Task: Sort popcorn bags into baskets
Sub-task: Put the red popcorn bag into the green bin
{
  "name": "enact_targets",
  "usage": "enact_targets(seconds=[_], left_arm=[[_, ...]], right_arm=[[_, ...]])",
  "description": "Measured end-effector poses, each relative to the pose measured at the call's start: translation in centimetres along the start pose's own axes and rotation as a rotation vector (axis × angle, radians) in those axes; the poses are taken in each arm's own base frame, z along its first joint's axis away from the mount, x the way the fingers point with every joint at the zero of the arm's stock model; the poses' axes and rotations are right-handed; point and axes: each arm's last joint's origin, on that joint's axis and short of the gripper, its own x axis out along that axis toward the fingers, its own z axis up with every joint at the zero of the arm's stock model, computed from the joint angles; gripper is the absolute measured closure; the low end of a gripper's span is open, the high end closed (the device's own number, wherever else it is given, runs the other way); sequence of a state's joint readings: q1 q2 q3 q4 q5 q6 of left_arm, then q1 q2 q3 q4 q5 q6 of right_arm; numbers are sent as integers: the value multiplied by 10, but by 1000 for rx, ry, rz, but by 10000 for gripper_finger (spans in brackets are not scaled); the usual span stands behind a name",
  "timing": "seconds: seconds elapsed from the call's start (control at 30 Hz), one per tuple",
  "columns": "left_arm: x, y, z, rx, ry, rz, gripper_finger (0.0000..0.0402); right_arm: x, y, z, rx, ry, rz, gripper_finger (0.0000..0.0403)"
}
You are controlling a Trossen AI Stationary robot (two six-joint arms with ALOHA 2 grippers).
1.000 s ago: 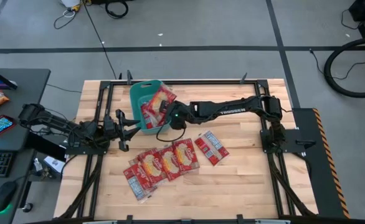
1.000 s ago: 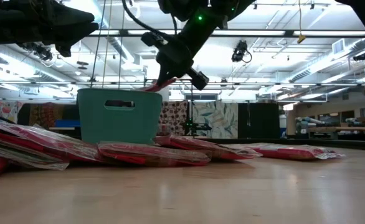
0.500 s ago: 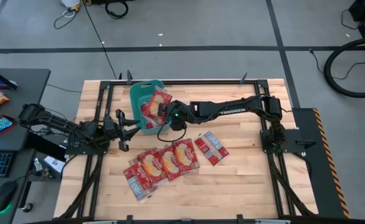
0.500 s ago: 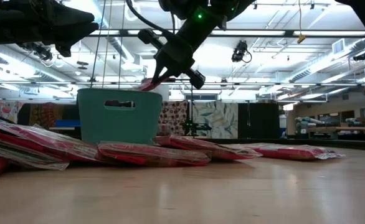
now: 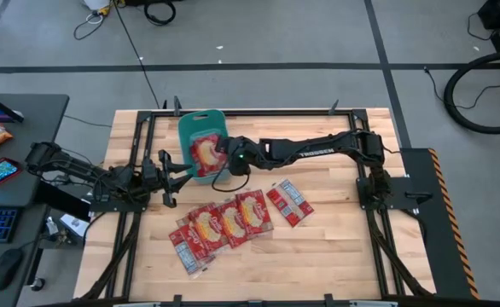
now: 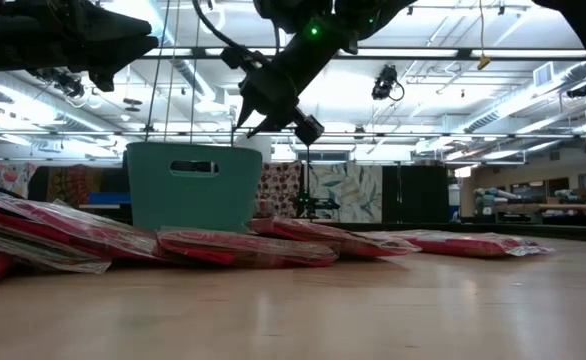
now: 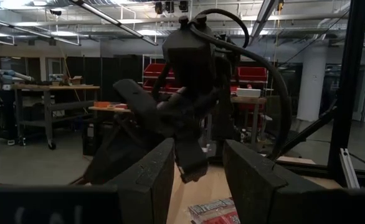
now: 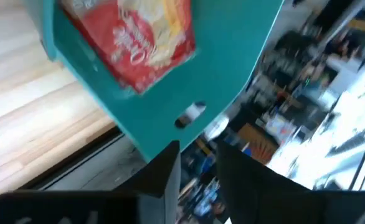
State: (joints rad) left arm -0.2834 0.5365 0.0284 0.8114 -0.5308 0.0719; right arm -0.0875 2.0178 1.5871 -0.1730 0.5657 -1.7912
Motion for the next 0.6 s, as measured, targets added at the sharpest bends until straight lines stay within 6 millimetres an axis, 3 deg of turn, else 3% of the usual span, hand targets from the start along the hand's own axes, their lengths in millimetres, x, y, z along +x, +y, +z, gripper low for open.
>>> enact_targets(seconds=[0.4, 0.6], left_arm=[[0, 0, 0, 0, 1, 0, 258], [0, 0, 0, 2, 3, 0, 258]], right_arm=[[-2, 1, -8, 254, 239, 18, 285], [-18, -4, -11, 404, 233, 12, 287]])
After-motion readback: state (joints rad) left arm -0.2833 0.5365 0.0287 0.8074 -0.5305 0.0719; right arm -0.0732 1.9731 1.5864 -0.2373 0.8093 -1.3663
